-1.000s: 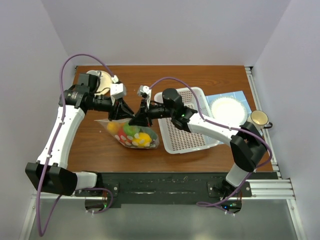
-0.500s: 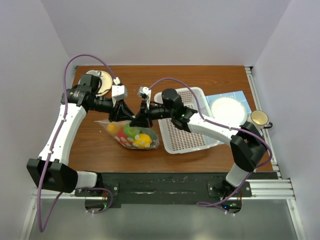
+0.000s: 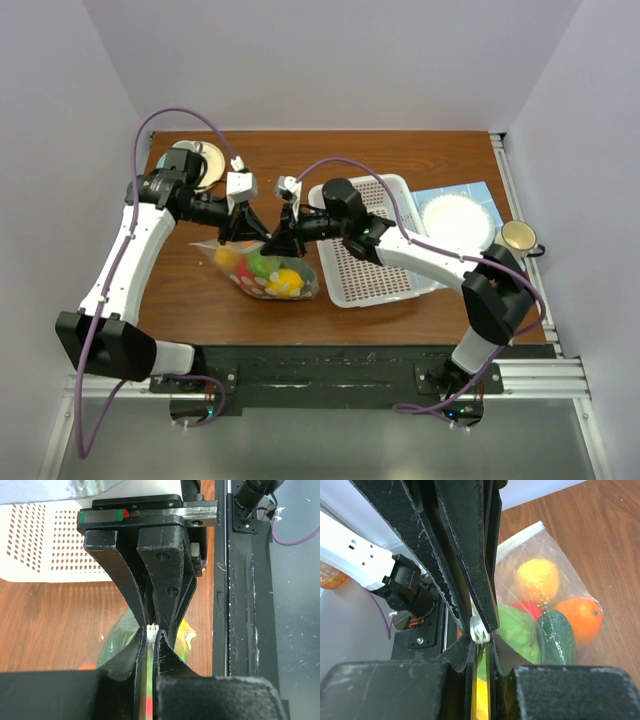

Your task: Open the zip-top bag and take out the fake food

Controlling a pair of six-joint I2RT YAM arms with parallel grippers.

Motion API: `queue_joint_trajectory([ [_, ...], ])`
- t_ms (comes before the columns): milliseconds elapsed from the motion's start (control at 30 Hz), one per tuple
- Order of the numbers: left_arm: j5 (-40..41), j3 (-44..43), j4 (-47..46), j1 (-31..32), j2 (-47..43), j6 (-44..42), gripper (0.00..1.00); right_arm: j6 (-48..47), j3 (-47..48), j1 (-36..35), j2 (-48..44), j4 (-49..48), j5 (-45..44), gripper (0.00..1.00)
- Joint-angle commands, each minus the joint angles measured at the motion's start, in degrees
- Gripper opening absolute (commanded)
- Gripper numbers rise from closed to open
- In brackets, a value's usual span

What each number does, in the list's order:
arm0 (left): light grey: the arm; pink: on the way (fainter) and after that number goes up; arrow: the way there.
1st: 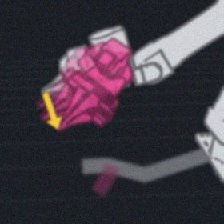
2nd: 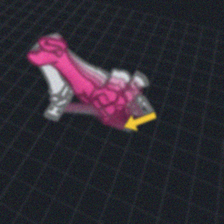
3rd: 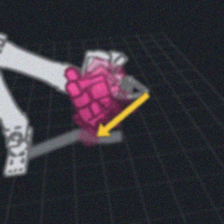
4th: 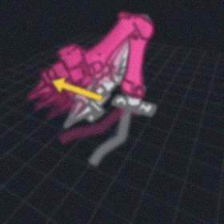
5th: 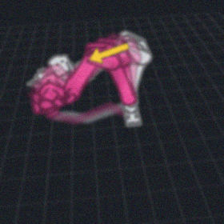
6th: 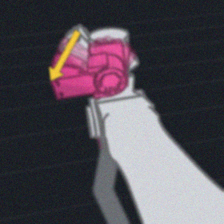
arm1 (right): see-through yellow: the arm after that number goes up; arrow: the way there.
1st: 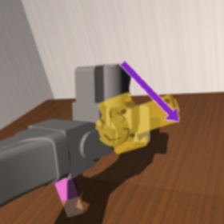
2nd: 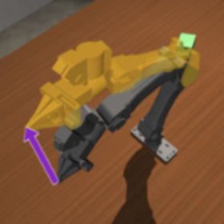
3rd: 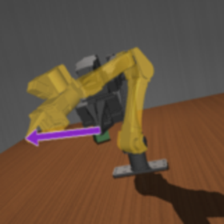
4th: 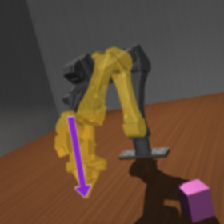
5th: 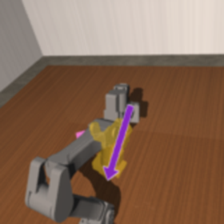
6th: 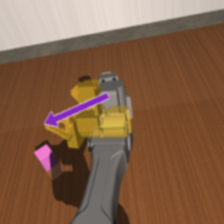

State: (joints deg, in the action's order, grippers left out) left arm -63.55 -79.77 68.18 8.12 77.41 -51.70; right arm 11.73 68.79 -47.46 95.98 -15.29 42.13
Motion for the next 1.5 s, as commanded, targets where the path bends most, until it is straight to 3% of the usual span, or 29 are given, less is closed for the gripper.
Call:
queue_joint_trajectory([
  [0, 4.8, -1.6, 3.1, 0.6, -0.5, -3.1, 0.0, -0.7, 0.9, 2.5, -5.2, -2.6, -1.9, 0.0],
  [500, 8.7, 0.9, 3.4, -2.8, -0.7, -6.0, 0.0, 4.6, -3.8, 11.0, -10.5, -8.4, 0.7, 0.0],
  [567, 7.9, 0.5, 2.5, -2.8, -0.6, -5.1, 0.0, 6.7, -4.1, 10.7, -9.6, -10.5, 4.5, 0.08],
  [700, 8.1, -0.7, 1.8, -2.8, -0.6, -4.1, 0.0, 2.7, -6.4, 7.5, -9.8, -8.9, 4.7, 0.37],
  [967, 6.9, -1.9, -0.5, -2.8, -0.9, -1.4, 0.0, 5.1, -9.0, 4.5, -8.7, -15.2, 4.2, 0.48],
  [1100, 5.0, -6.4, -1.0, -2.6, -0.7, 1.8, 0.0, 6.6, -8.2, 3.4, -7.2, -17.8, 3.3, 0.53],
  [1300, 1.9, -14.4, 0.1, -1.4, 0.1, 5.5, 0.0, 7.6, -4.8, 2.8, -5.1, -19.5, 2.3, 0.55],
  [1467, 1.8, -13.4, -0.1, -0.9, -0.2, 5.8, 0.0, 8.3, -2.9, 2.7, -4.2, -21.2, 1.1, 0.55],
])
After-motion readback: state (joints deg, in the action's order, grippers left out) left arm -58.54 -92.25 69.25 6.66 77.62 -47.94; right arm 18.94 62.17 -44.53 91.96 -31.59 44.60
